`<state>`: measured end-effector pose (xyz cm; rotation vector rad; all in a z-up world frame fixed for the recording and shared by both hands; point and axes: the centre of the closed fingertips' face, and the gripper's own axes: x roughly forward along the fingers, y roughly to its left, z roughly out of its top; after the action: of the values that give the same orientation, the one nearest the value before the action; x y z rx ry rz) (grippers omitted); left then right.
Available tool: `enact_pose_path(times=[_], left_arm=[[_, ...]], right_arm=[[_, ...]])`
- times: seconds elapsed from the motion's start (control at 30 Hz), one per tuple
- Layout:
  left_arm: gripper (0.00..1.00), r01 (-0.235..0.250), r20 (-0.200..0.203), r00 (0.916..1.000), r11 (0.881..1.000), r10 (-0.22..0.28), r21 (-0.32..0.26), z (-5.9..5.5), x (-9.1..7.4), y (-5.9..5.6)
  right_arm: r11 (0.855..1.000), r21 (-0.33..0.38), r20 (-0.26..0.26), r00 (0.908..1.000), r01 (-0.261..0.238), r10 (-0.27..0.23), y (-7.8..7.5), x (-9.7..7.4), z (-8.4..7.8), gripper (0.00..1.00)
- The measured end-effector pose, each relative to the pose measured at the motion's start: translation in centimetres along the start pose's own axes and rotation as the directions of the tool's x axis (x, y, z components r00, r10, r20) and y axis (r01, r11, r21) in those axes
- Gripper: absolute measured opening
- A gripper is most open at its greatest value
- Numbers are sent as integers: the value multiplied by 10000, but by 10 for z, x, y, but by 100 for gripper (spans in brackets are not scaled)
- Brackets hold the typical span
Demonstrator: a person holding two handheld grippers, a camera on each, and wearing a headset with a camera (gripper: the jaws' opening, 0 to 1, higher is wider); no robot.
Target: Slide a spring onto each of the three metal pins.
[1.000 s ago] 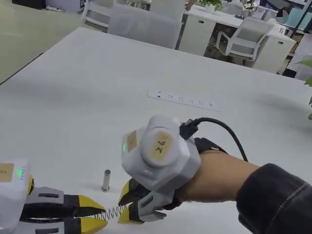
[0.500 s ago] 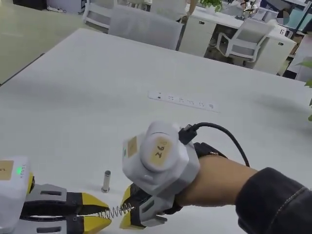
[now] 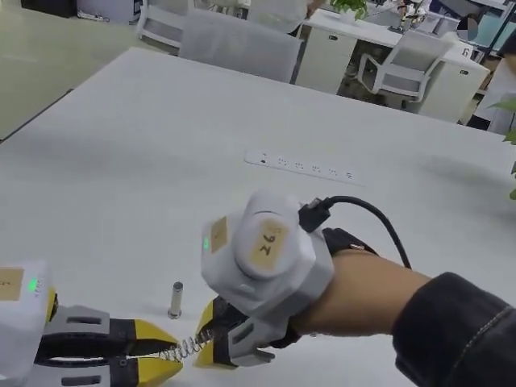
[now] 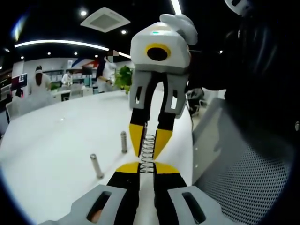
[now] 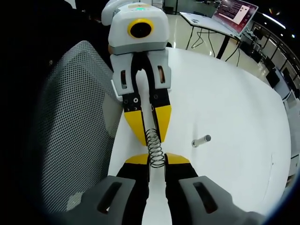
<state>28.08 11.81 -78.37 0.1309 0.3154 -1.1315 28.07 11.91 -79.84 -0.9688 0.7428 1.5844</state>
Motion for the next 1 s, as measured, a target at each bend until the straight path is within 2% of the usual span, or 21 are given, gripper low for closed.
enact_pose_path(times=[0.37,1.0], left_arm=[[3,45,-30,10000,10000,-45,-39,-2,1,-1],[3,215,-133,9997,9998,-216,-38,-7,8,-3]], right_arm=[[10000,-13,182,9998,-35,35,4,-2,10,8],[9995,-277,55,9998,-179,181,9,-1,22,8]])
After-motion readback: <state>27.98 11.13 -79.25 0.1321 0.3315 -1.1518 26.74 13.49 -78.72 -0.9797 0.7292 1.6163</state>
